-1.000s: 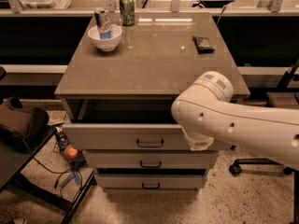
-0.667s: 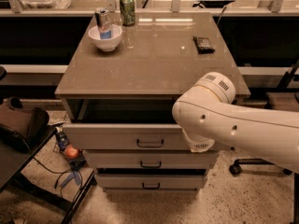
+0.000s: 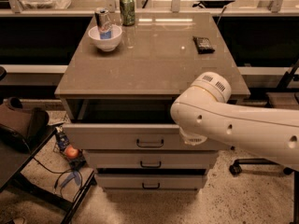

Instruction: Open top drawer

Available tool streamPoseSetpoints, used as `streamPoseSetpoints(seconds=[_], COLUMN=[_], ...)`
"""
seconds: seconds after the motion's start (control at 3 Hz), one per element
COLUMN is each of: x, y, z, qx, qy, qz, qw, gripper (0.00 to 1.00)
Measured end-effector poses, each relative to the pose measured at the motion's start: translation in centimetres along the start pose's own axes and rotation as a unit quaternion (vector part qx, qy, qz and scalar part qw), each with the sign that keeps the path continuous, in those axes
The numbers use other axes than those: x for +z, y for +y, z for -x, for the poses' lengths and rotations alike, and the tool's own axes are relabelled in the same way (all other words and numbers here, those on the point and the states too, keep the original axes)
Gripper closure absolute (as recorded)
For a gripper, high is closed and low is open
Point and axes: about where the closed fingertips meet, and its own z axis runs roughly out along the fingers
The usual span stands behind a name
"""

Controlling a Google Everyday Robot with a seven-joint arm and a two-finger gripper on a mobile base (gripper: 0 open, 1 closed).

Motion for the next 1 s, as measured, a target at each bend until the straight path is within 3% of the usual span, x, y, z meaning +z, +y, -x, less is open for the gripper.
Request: streamPoseSetpoints(seconds=[0.67,1.0], x=[-0.4,-0.6], y=[-3.8,-3.9], z=[0.0,-0.1], qx=[0.035,0.036], qy=[-0.001,0.000], qz=[-0.038,-0.041], qw=[0.9987,0.9985], gripper=[1.00,0.85])
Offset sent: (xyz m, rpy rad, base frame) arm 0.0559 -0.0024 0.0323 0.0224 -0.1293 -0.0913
